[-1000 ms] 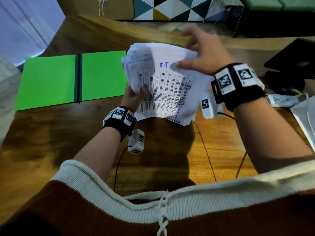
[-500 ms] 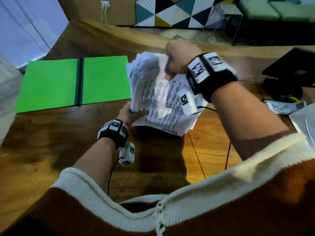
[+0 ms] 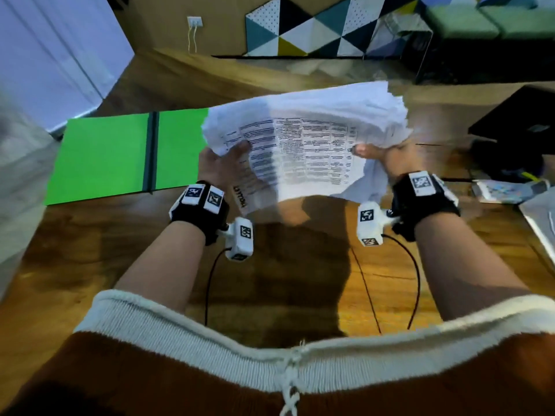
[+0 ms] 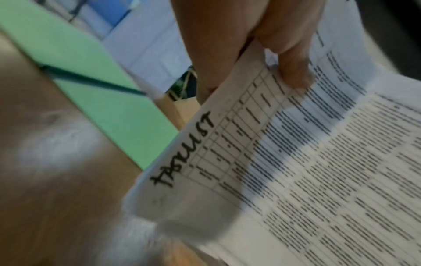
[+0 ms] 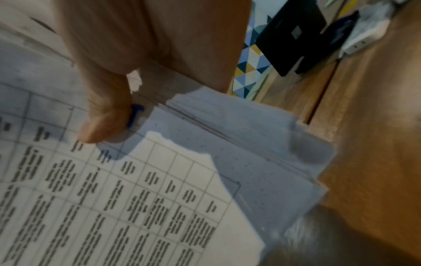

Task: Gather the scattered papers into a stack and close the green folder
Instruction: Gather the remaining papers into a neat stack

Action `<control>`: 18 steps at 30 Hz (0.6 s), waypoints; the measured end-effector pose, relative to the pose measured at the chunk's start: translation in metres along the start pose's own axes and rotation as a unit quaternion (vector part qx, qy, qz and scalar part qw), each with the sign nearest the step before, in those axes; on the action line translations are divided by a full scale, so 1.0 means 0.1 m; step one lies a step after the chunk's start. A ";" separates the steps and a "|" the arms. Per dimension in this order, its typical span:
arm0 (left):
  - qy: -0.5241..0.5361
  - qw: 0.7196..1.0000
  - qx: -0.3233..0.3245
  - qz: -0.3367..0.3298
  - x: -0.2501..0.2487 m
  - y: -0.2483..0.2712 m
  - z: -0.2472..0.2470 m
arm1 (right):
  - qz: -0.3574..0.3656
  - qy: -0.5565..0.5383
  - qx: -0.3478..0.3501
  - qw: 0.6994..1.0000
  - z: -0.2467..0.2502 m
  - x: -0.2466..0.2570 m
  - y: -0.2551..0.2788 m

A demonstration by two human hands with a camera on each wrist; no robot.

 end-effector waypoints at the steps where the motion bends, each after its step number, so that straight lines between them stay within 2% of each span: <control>1: -0.008 1.000 0.002 -0.018 -0.07 -0.01 -0.02 | 0.003 -0.015 -0.013 1.000 0.03 -0.05 0.02; 5: -0.053 0.997 -0.015 -0.060 -0.13 0.13 0.03 | -0.043 -0.055 -0.023 0.997 0.07 -0.44 0.09; 9: -0.068 0.998 0.013 -0.005 0.34 0.33 0.10 | -0.089 -0.068 0.005 0.994 -0.01 -0.93 0.25; 11: -0.039 0.999 0.013 0.022 0.41 0.35 0.12 | -0.098 -0.074 -0.002 0.992 0.00 -1.01 0.26; 15: -0.036 0.998 -0.049 0.009 0.08 0.23 0.12 | -0.090 -0.116 -0.012 0.989 0.02 -0.92 0.23; 18: -0.053 0.988 -0.135 0.051 -0.04 0.16 0.13 | -0.082 -0.133 0.004 0.988 -0.03 -0.89 0.22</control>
Point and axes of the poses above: each hand's wrist, its own y-axis away from the middle knuckle, its own z-axis out of the back of the hand, x = y × z, the point moved 9 cm from there along -y, towards the middle knuckle, and after that the axes turned 4 degrees about -y, right-handed, at the moved point
